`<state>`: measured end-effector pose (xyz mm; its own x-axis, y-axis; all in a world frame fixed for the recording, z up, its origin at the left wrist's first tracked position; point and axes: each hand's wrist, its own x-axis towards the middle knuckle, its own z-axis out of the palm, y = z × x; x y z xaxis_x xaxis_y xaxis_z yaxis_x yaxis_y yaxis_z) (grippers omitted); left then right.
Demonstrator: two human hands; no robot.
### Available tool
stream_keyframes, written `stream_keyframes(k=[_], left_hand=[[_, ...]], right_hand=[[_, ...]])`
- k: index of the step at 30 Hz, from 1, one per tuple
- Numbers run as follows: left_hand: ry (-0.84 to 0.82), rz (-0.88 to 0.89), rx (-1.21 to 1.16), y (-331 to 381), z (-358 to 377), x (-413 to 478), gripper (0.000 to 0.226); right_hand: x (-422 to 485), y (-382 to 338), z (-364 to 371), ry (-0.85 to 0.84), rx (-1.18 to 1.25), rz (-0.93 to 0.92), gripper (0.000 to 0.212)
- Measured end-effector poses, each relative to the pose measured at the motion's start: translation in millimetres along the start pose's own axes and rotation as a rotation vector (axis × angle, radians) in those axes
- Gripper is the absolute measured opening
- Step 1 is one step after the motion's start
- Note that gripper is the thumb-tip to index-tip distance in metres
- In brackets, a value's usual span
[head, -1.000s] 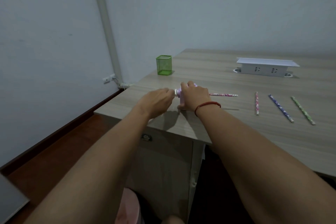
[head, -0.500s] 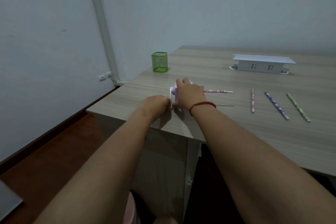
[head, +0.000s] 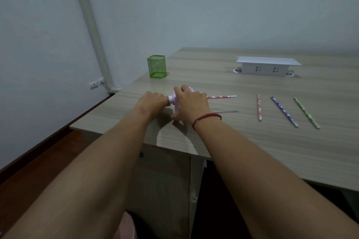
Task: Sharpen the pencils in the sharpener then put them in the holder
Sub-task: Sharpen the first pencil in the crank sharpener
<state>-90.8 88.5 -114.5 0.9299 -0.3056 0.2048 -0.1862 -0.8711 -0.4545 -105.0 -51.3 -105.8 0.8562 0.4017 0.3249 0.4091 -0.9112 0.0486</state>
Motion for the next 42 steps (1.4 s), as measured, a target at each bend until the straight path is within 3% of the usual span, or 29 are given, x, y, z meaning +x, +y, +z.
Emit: stream_keyframes(k=[8, 11, 19, 22, 26, 30, 36, 42], left_hand=[[0.033, 0.005, -0.021, -16, -1, 5, 0.018], [0.179, 0.056, -0.022, -30, -20, 13, 0.02], [0.279, 0.046, -0.214, -20, -32, -17, 0.024], [0.324, 0.062, -0.243, -10, -24, -34, 0.018], [0.242, 0.014, -0.306, 13, -8, -53, 0.017], [0.091, -0.025, -0.341, 22, -4, -52, 0.022], [0.012, -0.058, -0.398, 20, -9, -45, 0.023], [-0.081, -0.161, -0.475, 23, -4, -27, 0.017]], right_hand=[[1, 0, -4, -0.031, -0.03, -0.013, 0.073], [4, -1, -5, -0.045, -0.022, 0.008, 0.074], [4, -4, -12, -0.081, -0.006, 0.051, 0.056], [6, -5, -13, -0.108, -0.002, 0.061, 0.061], [5, -4, -11, -0.119, -0.022, 0.061, 0.064], [4, -3, -6, -0.033, -0.192, 0.033, 0.064], [5, 5, -2, -0.091, 0.006, -0.037, 0.082], [5, 9, 0, -0.057, 0.054, -0.075, 0.073]])
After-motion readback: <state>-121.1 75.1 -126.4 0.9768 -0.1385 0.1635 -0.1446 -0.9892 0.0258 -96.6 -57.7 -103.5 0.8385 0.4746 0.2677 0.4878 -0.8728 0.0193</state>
